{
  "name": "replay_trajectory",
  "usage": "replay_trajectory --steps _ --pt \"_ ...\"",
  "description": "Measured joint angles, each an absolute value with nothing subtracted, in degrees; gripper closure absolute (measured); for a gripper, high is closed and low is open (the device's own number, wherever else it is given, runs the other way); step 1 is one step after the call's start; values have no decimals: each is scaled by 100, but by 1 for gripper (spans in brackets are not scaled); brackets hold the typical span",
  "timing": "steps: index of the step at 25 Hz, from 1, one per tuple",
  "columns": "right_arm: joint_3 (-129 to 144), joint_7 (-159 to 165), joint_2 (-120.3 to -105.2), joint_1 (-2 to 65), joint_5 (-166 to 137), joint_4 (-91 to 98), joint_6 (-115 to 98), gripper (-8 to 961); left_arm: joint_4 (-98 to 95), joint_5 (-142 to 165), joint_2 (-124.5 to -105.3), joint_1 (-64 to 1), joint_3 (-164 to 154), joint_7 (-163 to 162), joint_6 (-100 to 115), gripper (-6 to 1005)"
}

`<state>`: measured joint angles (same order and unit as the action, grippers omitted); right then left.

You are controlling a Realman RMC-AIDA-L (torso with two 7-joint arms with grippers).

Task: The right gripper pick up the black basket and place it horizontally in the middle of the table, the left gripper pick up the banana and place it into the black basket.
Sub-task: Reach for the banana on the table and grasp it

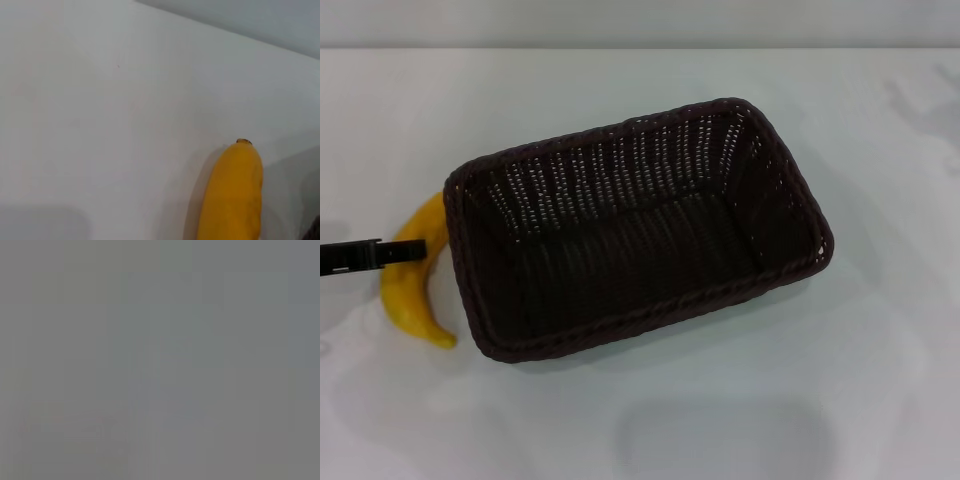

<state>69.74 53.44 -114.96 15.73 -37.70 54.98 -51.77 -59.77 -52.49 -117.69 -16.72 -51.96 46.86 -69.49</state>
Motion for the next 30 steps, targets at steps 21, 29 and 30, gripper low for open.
replay_trajectory --steps 21,29,30 --pt "6987 5343 -11496 1561 -3770 5440 -5177 160 -6117 -5797 -11892 -1616 -5097 5189 -6209 498" --pt "6965 5343 -11496 1506 -3769 5420 -5177 162 -6798 -6384 -11912 -1203 -5101 5292 -5821 498" --pt "6964 5344 -11496 1503 -3769 5415 -5177 162 -6863 -6427 -11912 -1161 -5100 5300 -5788 497"
